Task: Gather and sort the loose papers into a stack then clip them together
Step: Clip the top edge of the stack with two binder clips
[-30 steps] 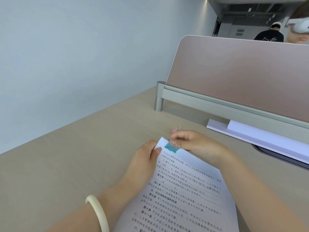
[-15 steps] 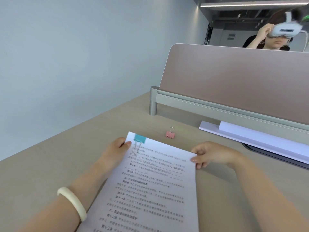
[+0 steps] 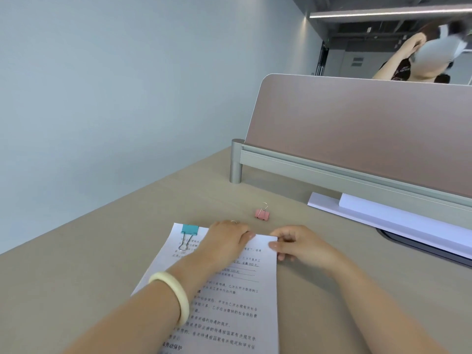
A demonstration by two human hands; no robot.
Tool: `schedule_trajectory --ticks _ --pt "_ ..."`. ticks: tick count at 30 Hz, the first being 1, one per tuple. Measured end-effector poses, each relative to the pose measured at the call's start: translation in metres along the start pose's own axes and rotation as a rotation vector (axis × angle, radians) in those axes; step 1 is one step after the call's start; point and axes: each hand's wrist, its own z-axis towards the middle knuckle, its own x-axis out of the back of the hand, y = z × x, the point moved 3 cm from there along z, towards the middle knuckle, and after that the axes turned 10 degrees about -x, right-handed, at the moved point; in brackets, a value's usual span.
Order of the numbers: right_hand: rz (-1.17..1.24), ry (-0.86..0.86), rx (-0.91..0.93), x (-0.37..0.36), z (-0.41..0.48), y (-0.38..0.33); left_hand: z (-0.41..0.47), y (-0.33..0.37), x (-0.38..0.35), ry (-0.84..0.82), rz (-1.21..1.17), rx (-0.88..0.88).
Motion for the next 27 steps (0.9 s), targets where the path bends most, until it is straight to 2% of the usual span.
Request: schedule_trajectory --ticks 1,5,12,14,19,22,27 --pt "0.041 0.043 -0.006 0.002 0.004 0.002 0.0 -0.003 -0.003 0.035 -0.014 0.005" --pt "0.092 0.474 -0.03 0.019 0.039 0.002 -0.001 -0.006 -0.01 0.089 -0.088 0.021" --pt "0.01 0.582 0.008 0.01 0.083 -0.014 -0.001 -0.009 -0.015 0.143 -0.142 0.019" --pt "0.085 0.55 0.029 0.011 0.071 -0.017 -0.001 -0.009 -0.015 0.142 -0.152 0.027" --pt "0.161 0.35 0.054 0.011 0.036 -0.025 -0.001 -0.008 -0.012 0.131 -0.157 0.04" --pt "0.204 0.324 -0.006 0.009 0.028 -0.02 -0.002 -0.008 -0.011 0.142 -0.157 0.033" --pt "0.351 0.153 -0.135 0.008 0.03 -0.018 -0.003 -0.006 -0.01 0.148 -0.137 0.008"
